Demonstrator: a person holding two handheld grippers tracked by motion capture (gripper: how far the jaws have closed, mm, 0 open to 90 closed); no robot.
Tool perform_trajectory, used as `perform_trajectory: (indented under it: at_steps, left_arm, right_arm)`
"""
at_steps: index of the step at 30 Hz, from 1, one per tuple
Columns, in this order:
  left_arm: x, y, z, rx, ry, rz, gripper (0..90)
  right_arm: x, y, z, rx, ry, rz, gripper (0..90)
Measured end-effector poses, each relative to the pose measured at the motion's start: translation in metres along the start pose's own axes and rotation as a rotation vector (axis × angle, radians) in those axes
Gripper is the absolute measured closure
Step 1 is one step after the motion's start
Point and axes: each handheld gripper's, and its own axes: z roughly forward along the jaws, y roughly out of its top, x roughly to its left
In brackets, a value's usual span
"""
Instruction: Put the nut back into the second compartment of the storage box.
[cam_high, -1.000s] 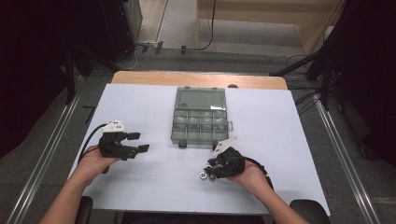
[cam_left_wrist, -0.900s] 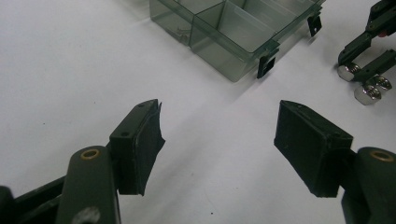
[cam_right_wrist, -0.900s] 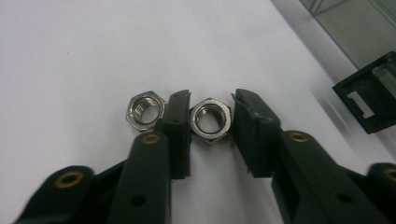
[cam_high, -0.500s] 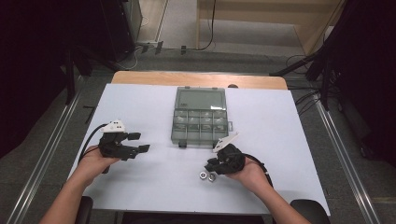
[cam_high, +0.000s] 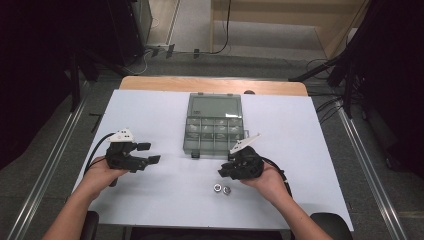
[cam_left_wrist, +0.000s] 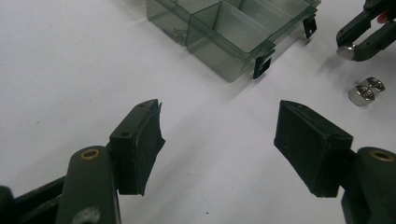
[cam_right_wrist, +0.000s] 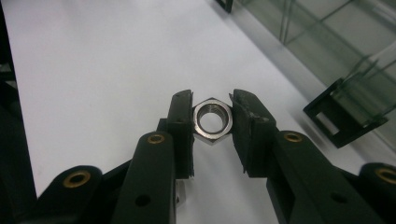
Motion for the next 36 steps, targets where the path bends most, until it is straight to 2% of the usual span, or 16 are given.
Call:
perform_trajectory:
  at_steps: [15,25,36]
  left_arm:
    - [-0.003,-0.008,-0.004,0.009,0.014,-0.002,31.5]
    - [-0.006,-0.014,-0.008,0.005,0.026,-0.005,31.5]
    - [-0.011,-0.018,-0.008,0.010,0.023,-0.005,31.5]
  right_arm:
    - [-0.006,0.017,-0.012,-0.053,-0.013,0.022,70.6]
    - [-0.012,0.033,-0.013,-0.081,-0.013,0.032,70.6]
    - [-0.021,0.052,-0.014,-0.084,-0.026,0.042,70.6]
